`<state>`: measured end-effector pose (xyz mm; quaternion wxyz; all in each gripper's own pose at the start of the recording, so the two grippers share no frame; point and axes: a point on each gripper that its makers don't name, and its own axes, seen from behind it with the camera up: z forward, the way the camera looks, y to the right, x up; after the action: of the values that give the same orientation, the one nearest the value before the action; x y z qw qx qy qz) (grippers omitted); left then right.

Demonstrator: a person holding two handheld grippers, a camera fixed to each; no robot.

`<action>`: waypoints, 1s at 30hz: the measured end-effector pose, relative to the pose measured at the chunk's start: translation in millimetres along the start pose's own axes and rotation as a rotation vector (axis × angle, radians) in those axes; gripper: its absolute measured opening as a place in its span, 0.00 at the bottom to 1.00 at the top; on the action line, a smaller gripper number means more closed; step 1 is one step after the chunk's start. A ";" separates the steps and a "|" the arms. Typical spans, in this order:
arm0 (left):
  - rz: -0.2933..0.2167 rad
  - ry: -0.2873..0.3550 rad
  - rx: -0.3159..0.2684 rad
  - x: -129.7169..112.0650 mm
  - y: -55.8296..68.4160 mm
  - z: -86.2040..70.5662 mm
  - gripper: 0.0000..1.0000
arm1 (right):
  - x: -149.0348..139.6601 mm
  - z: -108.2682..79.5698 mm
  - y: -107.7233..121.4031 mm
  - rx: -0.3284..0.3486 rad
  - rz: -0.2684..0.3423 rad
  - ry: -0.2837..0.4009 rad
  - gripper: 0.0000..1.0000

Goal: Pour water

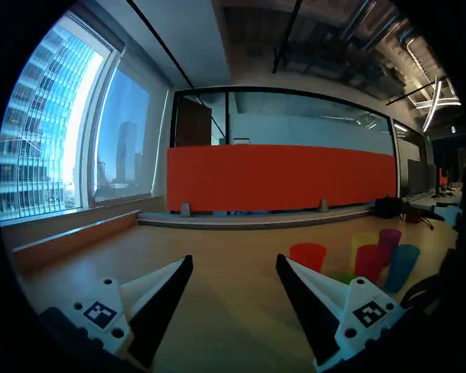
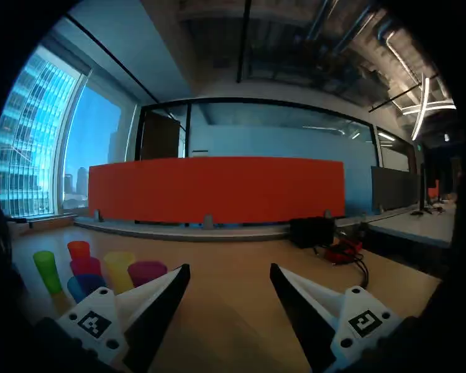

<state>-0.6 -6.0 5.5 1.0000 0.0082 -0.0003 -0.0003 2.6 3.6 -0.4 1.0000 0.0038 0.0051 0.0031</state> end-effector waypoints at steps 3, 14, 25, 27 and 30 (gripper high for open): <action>0.000 0.000 0.000 0.1 0.0 0.2 1.00 | -1.7 0.6 0.1 -0.002 -0.003 -0.007 1.00; 0.000 0.000 0.000 -0.3 -0.2 0.3 1.00 | -3.8 1.4 -1.3 -0.001 -0.005 -0.011 1.00; 0.000 0.000 0.000 -0.4 -0.2 0.0 1.00 | -2.7 1.6 -1.2 -0.001 -0.006 -0.012 1.00; 0.000 0.000 0.000 -0.4 -0.4 -0.1 1.00 | -2.8 1.6 -1.4 -0.001 -0.006 -0.012 1.00; 0.000 0.000 0.000 -0.4 -0.4 -0.1 1.00 | -3.3 1.5 -1.5 -0.001 -0.006 -0.012 1.00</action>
<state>-1.0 -6.5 5.3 1.0000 0.0081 -0.0003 -0.0004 -0.6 2.0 1.1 1.0000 0.0032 -0.0011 0.0002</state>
